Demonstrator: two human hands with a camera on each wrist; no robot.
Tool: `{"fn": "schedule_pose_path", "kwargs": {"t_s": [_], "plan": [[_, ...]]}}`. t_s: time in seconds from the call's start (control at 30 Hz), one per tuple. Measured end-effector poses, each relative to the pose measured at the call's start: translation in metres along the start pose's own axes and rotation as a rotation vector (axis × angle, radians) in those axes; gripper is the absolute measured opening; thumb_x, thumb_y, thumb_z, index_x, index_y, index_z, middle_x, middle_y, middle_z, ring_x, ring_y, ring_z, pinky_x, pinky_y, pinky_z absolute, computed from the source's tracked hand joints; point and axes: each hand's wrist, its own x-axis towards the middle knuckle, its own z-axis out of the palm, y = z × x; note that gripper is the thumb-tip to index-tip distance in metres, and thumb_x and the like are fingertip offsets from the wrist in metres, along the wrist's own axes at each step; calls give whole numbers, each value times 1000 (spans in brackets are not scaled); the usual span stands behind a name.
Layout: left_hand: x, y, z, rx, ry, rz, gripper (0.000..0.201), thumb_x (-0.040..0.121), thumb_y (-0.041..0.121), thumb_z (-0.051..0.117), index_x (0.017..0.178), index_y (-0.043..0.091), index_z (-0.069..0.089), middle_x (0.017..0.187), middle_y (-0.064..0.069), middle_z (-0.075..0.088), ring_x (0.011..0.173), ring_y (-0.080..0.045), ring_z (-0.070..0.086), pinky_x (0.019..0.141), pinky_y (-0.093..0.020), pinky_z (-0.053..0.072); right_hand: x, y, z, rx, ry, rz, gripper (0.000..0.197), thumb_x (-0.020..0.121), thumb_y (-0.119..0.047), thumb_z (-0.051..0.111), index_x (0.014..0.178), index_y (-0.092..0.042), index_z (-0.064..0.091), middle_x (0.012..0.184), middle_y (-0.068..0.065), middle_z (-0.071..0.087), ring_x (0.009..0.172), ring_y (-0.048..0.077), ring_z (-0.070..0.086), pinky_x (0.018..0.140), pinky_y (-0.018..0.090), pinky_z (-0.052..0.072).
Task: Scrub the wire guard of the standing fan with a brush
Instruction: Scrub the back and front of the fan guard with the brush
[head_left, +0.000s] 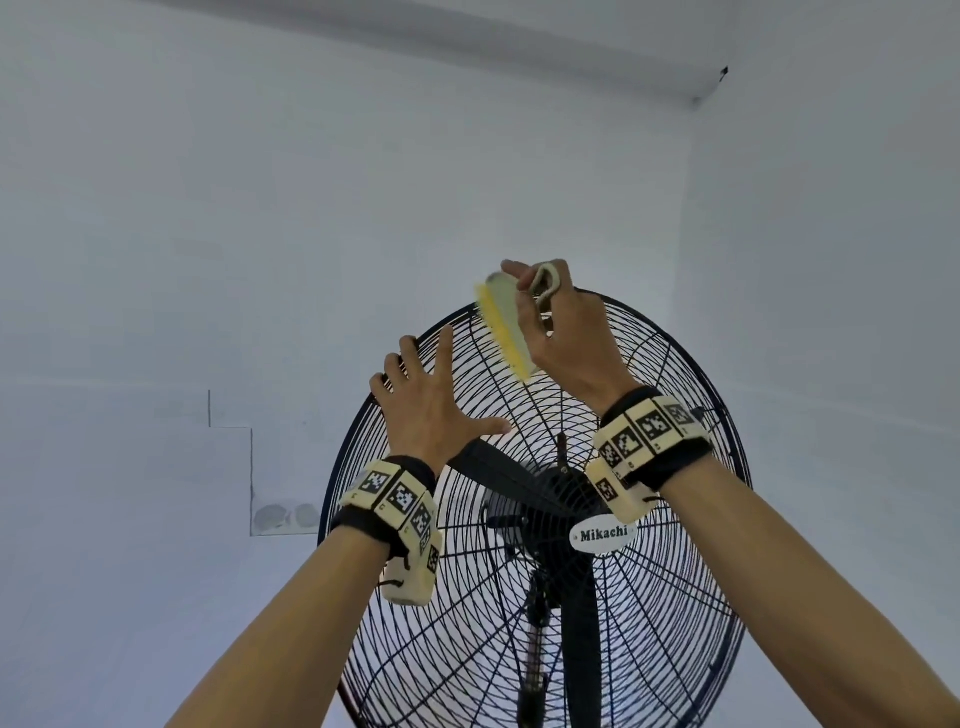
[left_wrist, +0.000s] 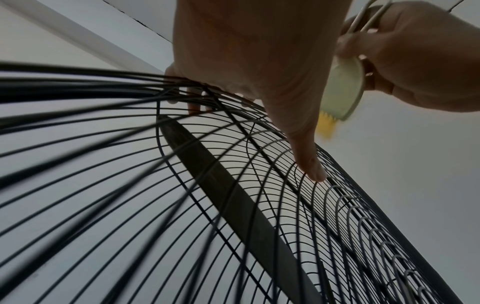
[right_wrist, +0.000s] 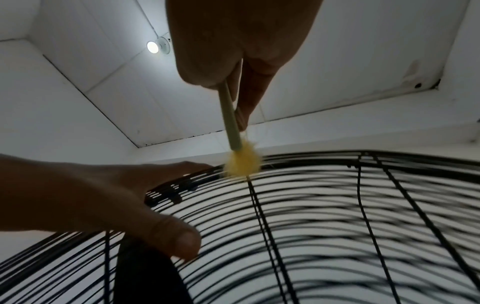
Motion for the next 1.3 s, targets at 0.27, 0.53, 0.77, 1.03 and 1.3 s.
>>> {"fn": "schedule_pose_path", "kwargs": {"t_s": [0.27, 0.53, 0.77, 1.03, 1.3], "plan": [[0, -3, 2, -27, 21, -5, 145, 54, 98, 64, 165, 31, -1, 165, -22, 14, 147, -44, 23, 117, -59, 25, -9, 5, -11, -117, -81, 12, 14, 97, -21, 57, 107, -14, 50, 103, 4, 76, 62, 18, 66, 56, 37, 54], [2, -6, 3, -33, 23, -9, 146, 53, 99, 63, 165, 30, -1, 164, -22, 15, 147, -45, 25, 117, -61, 26, -31, 20, -9, -96, -138, 29, 12, 100, -18, 58, 106, -15, 49, 122, -6, 73, 57, 9, 62, 49, 19, 46], [1, -1, 1, -33, 34, -1, 146, 52, 98, 65, 165, 30, 0, 164, -21, 17, 145, -44, 26, 116, -59, 27, -43, 20, -23, 20, -82, 57, 12, 104, -27, 55, 110, -20, 47, 132, -14, 67, 85, 18, 73, 60, 32, 59], [0, -3, -1, -31, 16, -14, 145, 54, 97, 66, 165, 31, -1, 166, -22, 14, 148, -45, 23, 118, -61, 25, -60, 26, -25, -104, -214, 37, 11, 99, -19, 58, 105, -15, 50, 104, 0, 75, 60, 12, 64, 49, 23, 47], [0, -2, 0, -49, 25, -10, 145, 53, 97, 67, 165, 31, 2, 164, -22, 15, 147, -47, 24, 118, -63, 25, -68, 31, -18, -70, -203, 80, 12, 106, -23, 51, 113, -17, 44, 123, -1, 72, 62, 12, 65, 50, 24, 53]]}}
